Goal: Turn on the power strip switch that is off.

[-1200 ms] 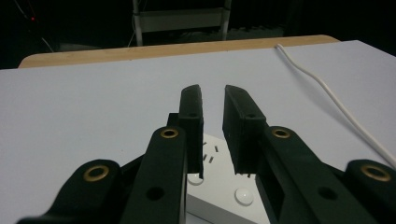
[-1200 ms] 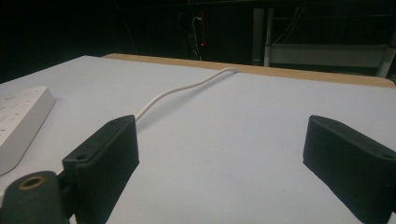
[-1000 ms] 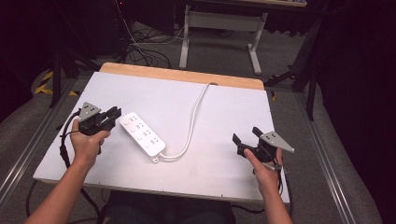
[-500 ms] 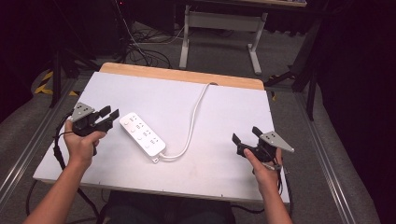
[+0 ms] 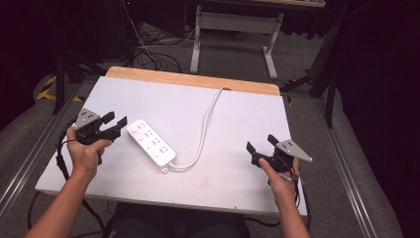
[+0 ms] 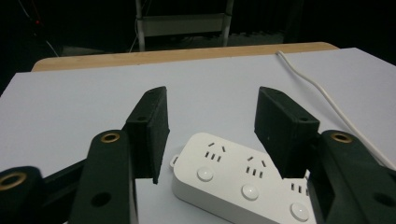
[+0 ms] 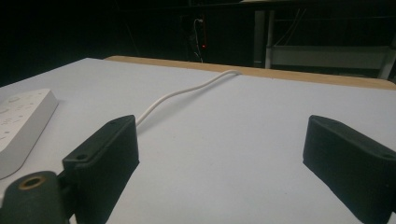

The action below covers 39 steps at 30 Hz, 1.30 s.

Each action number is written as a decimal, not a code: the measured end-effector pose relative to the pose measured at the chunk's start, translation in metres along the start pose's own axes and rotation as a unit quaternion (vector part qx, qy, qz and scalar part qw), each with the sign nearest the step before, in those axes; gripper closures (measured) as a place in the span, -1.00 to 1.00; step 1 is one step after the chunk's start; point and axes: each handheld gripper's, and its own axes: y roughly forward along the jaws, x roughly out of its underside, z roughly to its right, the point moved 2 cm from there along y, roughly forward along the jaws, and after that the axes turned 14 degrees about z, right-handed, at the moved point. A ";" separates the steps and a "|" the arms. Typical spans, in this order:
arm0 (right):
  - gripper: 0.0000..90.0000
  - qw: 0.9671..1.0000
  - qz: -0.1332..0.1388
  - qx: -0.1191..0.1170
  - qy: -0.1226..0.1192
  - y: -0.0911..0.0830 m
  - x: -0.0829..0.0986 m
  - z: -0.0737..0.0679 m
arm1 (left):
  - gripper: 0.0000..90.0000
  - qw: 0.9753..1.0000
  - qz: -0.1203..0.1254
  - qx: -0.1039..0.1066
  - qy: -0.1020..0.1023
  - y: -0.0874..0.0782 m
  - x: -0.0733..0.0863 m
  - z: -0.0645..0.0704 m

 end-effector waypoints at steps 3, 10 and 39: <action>-0.76 1.000 0.001 0.000 0.000 0.000 0.000 0.000 | -0.14 1.000 0.001 0.001 0.002 0.001 0.001 -0.001; -0.76 1.000 0.001 0.000 0.001 0.000 0.000 0.000 | -0.26 1.000 0.004 0.002 0.006 0.000 0.000 -0.001; -0.76 1.000 0.002 -0.007 0.000 0.004 -0.001 -0.002 | -0.78 0.999 0.024 -0.016 0.017 -0.003 0.001 0.001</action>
